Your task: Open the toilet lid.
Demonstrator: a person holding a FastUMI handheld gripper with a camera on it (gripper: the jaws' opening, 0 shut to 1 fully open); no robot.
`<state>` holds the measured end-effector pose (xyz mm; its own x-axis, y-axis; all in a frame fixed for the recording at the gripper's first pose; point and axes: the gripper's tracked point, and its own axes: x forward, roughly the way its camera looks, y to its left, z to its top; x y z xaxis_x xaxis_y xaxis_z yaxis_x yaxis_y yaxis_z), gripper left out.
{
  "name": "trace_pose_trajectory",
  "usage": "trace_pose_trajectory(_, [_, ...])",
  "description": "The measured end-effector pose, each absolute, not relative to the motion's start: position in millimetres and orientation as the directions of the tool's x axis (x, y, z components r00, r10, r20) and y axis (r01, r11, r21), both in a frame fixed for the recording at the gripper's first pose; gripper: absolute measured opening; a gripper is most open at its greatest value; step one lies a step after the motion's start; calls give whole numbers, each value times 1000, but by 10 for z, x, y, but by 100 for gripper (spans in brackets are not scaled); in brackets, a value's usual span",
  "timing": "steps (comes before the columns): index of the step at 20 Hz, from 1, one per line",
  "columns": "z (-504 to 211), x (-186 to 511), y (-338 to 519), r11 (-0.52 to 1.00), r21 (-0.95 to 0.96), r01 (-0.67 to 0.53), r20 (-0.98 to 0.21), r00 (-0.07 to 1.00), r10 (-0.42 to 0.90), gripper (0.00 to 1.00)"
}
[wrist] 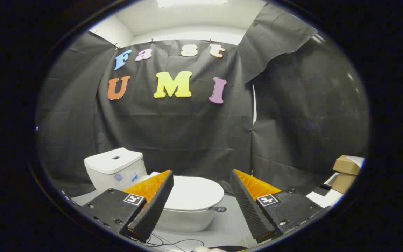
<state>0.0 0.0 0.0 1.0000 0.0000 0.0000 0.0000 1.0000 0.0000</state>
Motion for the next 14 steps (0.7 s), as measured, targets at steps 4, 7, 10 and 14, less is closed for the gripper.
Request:
trace_pose_trajectory(4, [-49,2,41,1000,-12,-6,-2,1000,6,100])
trace_pose_trajectory(7, [-77,2,64,1000,-7,-10,-11,1000,10,100])
trace_pose_trajectory(10, [-56,5,71,1000,-9,-13,-6,1000,13,100])
trace_pose_trajectory(14, [-86,9,87,1000,-17,-15,-9,1000,15,100])
